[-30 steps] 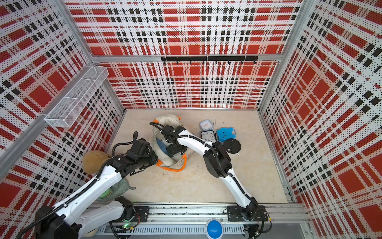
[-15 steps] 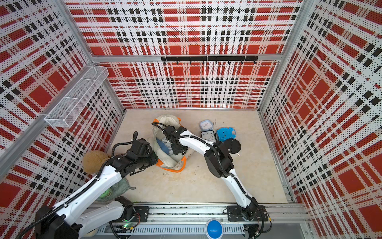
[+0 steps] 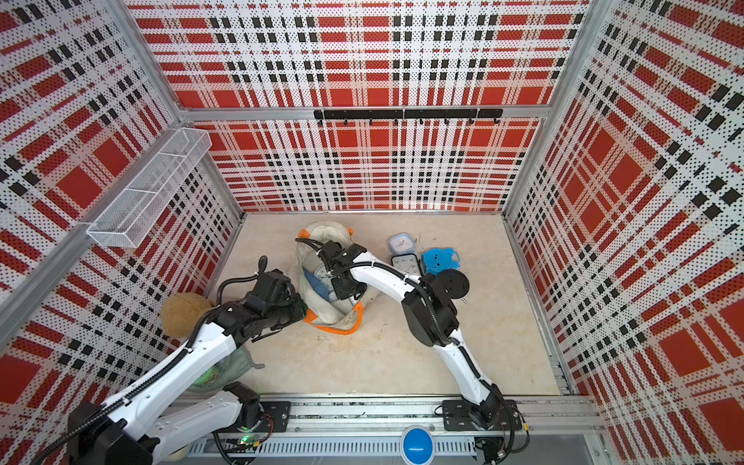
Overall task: Take the alarm clock out of the canvas bag
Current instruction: Pick up the alarm from the canvas bag, then place the alarm at the center of the board.
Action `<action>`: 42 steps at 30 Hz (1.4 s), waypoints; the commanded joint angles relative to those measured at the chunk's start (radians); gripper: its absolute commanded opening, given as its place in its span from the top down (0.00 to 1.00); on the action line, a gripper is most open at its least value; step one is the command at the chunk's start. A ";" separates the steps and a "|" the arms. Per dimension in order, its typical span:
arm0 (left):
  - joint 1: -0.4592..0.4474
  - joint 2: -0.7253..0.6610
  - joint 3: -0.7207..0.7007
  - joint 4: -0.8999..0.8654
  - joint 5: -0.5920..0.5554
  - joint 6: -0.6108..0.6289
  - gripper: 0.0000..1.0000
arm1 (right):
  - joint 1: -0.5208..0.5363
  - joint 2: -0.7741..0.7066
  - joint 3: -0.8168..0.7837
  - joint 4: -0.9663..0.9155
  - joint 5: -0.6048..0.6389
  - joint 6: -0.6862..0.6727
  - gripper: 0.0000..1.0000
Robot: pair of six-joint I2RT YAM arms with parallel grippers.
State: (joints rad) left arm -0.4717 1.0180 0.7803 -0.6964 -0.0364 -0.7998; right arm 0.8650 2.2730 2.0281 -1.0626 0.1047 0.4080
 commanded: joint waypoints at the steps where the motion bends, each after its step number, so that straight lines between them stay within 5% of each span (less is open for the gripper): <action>1: 0.004 -0.017 0.012 -0.043 -0.023 0.011 0.81 | 0.006 -0.063 0.003 0.016 -0.010 -0.011 0.67; 10: 0.005 -0.027 0.041 -0.064 -0.048 0.036 0.81 | 0.006 -0.126 0.086 -0.011 -0.081 -0.034 0.69; 22: 0.004 -0.061 0.148 -0.135 -0.103 0.131 0.70 | -0.063 -0.349 0.036 0.118 -0.413 0.017 0.69; 32: -0.007 -0.112 0.304 -0.149 -0.094 0.311 0.34 | -0.290 -0.509 -0.155 0.365 -0.659 0.235 0.68; 42: -0.011 -0.113 0.400 -0.118 -0.081 0.374 0.24 | -0.487 -0.477 -0.366 0.677 -0.554 0.510 0.69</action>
State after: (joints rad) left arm -0.4767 0.9035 1.1484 -0.8303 -0.1131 -0.4625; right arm 0.3832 1.7775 1.6634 -0.5453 -0.4881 0.8276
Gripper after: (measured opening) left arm 0.755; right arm 0.425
